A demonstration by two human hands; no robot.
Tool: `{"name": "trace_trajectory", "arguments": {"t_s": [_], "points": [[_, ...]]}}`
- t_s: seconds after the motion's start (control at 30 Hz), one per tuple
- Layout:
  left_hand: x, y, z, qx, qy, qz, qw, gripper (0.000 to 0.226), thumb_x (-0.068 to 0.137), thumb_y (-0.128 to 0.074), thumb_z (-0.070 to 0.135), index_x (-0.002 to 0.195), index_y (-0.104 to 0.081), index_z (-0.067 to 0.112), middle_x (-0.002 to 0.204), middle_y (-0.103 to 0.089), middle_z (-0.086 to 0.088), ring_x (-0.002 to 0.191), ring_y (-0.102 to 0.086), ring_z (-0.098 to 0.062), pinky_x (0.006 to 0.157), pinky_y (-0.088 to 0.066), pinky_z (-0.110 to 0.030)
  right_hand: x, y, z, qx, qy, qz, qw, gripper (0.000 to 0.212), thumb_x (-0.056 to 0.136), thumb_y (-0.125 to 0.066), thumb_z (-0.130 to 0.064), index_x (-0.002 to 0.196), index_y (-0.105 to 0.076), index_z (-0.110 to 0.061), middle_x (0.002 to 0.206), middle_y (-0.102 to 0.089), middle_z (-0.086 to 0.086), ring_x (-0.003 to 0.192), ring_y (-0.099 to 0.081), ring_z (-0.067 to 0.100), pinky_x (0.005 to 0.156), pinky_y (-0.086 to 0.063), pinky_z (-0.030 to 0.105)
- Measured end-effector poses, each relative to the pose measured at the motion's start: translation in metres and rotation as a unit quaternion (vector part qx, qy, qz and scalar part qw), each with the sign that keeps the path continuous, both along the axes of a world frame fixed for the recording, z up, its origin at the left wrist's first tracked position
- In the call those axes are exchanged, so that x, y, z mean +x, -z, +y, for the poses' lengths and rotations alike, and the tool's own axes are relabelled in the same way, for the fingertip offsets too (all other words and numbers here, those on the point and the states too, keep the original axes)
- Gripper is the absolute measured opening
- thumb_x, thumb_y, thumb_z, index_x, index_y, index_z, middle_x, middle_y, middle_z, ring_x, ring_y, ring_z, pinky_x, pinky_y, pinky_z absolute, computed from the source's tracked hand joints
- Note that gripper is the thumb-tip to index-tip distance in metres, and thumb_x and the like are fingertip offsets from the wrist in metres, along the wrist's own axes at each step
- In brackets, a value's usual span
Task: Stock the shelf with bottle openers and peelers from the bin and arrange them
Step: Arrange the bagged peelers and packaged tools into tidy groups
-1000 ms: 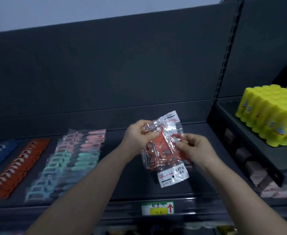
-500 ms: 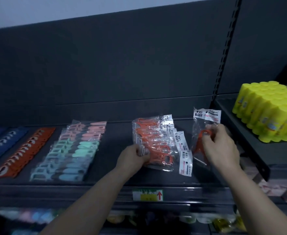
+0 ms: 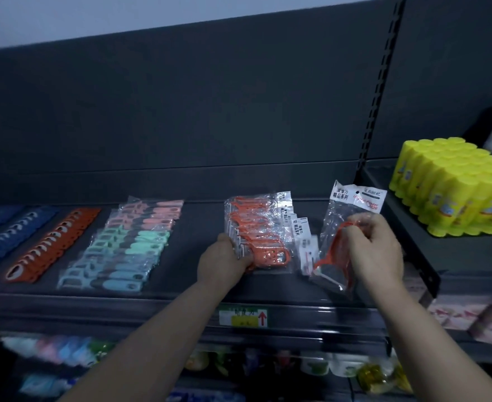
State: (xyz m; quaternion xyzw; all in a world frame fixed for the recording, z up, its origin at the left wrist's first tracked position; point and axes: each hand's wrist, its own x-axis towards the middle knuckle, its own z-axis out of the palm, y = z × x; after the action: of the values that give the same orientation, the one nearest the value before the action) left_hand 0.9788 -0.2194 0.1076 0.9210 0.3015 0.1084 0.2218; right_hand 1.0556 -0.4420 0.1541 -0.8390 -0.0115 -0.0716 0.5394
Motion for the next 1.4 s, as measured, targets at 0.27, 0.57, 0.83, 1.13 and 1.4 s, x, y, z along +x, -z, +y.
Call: {"name": "trace_trajectory", "arguments": {"t_s": [0.27,0.57,0.83,1.13,1.4], "points": [[0.001,0.002,-0.003,0.019,-0.013,-0.073,0.997,0.048,0.081,-0.066,0.049,0.113,-0.049,0.017,0.109,-0.054,0.001,0.095,-0.057,-0.016,0.073,-0.051,-0.034,0.000,0.018,0.009,0.211,-0.114,0.119,0.963,0.015,0.078,-0.066,-0.011,0.086,-0.063,-0.024,0.092,-0.068,0.017,0.074,-0.063,0.024,0.078,-0.051,0.042],[-0.014,-0.026,-0.010,-0.347,0.185,-0.126,0.910,0.015,0.085,-0.069,0.016,0.099,-0.066,0.020,0.099,-0.070,-0.008,0.081,-0.066,-0.019,0.077,-0.057,-0.038,-0.026,0.032,0.042,0.214,-0.108,0.121,0.963,0.034,0.078,-0.076,-0.026,0.105,-0.058,-0.020,0.093,-0.071,0.011,0.079,-0.069,0.027,0.071,-0.057,0.042],[-0.014,-0.016,0.020,-0.082,0.253,-0.015,0.964,0.018,0.087,-0.063,0.024,0.104,-0.069,0.028,0.103,-0.062,0.009,0.093,-0.060,-0.011,0.085,-0.052,-0.035,-0.037,0.044,0.033,-0.148,-0.103,0.018,0.983,0.062,0.082,-0.071,-0.033,0.135,-0.043,-0.018,0.134,-0.049,0.003,0.123,-0.048,0.023,0.100,-0.043,0.041],[0.000,-0.003,0.022,-0.016,0.125,-0.058,0.990,0.041,0.078,-0.072,0.045,0.113,-0.059,0.027,0.115,-0.048,0.004,0.111,-0.044,-0.013,0.095,-0.043,-0.034,-0.022,0.050,0.046,-0.338,-0.225,-0.119,0.906,0.070,0.090,-0.048,-0.057,0.150,-0.021,-0.031,0.161,-0.005,0.002,0.148,0.003,0.019,0.119,-0.009,0.042],[0.041,-0.012,0.048,-0.190,-0.004,-0.106,0.976,0.071,0.096,-0.049,0.048,0.149,-0.027,0.006,0.152,-0.036,-0.009,0.138,-0.035,-0.021,0.110,-0.030,-0.033,0.006,0.057,0.085,-0.418,-0.328,-0.160,0.832,0.093,0.075,-0.005,-0.079,0.152,-0.010,-0.029,0.161,0.007,-0.001,0.145,0.021,0.015,0.117,0.014,0.041]]}}
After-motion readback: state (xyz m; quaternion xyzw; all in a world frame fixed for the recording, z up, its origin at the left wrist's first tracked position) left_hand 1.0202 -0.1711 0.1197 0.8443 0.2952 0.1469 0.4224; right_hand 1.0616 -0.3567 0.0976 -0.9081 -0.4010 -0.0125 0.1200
